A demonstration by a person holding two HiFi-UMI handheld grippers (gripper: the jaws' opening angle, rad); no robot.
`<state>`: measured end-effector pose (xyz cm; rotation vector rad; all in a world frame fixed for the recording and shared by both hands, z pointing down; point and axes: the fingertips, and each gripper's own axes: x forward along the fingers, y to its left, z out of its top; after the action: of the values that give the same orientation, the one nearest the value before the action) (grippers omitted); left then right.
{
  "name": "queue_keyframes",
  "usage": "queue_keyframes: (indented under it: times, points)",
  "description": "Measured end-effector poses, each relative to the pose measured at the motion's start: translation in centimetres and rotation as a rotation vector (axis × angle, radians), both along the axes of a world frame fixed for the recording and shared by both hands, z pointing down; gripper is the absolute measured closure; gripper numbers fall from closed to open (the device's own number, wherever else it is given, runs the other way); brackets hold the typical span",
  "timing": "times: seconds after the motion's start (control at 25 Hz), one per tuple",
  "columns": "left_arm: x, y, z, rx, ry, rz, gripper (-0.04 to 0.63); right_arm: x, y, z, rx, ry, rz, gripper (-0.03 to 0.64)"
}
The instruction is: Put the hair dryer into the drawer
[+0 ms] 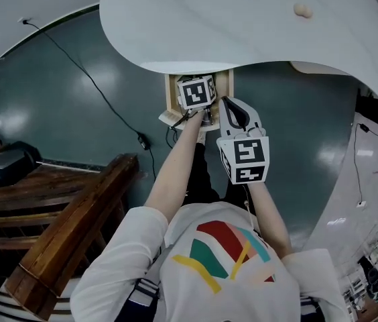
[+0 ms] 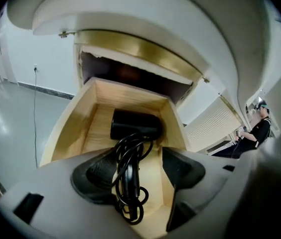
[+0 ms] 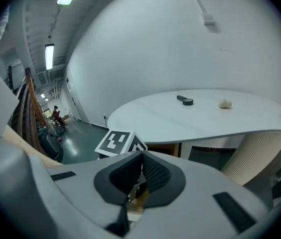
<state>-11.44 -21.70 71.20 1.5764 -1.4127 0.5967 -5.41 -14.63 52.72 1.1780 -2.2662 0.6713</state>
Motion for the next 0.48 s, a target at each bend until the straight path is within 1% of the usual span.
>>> queue_keyframes:
  times: [0.2, 0.28, 0.36, 0.48]
  points:
    - [0.6, 1.0, -3.7, 0.020, 0.009, 0.044, 0.305, -0.1, -0.7, -2.6, 0.035, 0.002, 0.014, 0.606]
    - [0.9, 1.4, -5.2, 0.037, 0.008, 0.063, 0.327, 0.1, -1.0, -3.5, 0.054, 0.007, 0.019, 0.606]
    - [1.2, 1.9, -7.0, 0.062, 0.006, 0.092, 0.353, 0.4, -1.3, -4.5, 0.071, 0.010, 0.027, 0.606]
    - [1.6, 2.7, -10.2, 0.119, 0.011, 0.115, 0.362, 0.5, -1.9, -6.4, 0.105, 0.007, 0.037, 0.606]
